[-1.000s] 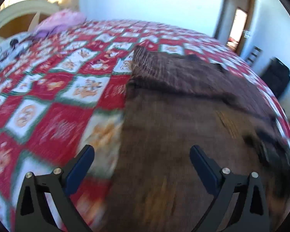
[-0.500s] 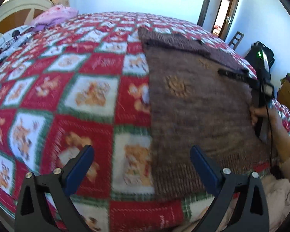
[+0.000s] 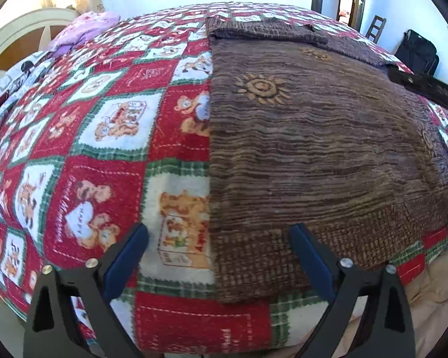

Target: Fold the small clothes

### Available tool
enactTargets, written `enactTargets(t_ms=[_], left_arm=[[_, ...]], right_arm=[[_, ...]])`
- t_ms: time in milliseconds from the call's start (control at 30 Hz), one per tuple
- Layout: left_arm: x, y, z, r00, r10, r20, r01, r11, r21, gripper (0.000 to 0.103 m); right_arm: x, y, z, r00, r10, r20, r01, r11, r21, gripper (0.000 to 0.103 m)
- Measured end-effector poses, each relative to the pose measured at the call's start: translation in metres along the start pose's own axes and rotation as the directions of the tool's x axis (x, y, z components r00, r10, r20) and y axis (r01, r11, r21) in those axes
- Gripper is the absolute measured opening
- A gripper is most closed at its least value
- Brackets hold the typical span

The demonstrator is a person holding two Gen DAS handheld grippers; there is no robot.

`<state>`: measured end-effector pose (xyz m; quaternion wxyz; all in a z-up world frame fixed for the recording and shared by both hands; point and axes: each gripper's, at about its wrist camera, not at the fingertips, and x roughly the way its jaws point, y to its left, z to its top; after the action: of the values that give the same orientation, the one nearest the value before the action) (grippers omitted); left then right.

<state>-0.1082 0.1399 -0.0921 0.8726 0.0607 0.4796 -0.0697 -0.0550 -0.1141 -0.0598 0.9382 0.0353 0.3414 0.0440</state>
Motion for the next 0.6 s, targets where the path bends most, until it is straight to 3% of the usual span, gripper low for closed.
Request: enactTargets(t_ms=[267, 433, 500, 567, 600], left_arm=[[-0.003, -0.002, -0.007, 0.999, 0.022, 0.030, -0.021, 0.998, -0.058, 0.097], [-0.006, 0.001, -0.014, 0.999, -0.035, 0.032, 0.038, 0.995, -0.091, 0.097], [-0.010, 0.001, -0.016, 0.996, -0.080, 0.046, 0.084, 0.993, -0.086, 0.089], [-0.014, -0.002, -0.016, 0.990, -0.130, 0.056, 0.134, 0.988, -0.071, 0.072], [-0.015, -0.003, -0.016, 0.986, -0.155, 0.056, 0.159, 0.985, -0.067, 0.069]], right_arm=[[-0.026, 0.017, -0.017, 0.999, 0.038, 0.020, -0.038, 0.999, -0.019, 0.067], [-0.037, 0.031, -0.035, 0.998, 0.069, 0.005, -0.068, 0.996, -0.050, 0.067], [-0.042, 0.036, -0.041, 0.997, 0.079, 0.003, -0.078, 0.994, -0.072, 0.067], [-0.046, 0.042, -0.046, 0.996, 0.094, 0.003, -0.093, 0.992, -0.090, 0.067], [-0.049, 0.044, -0.048, 0.995, 0.100, 0.004, -0.099, 0.990, -0.100, 0.067]])
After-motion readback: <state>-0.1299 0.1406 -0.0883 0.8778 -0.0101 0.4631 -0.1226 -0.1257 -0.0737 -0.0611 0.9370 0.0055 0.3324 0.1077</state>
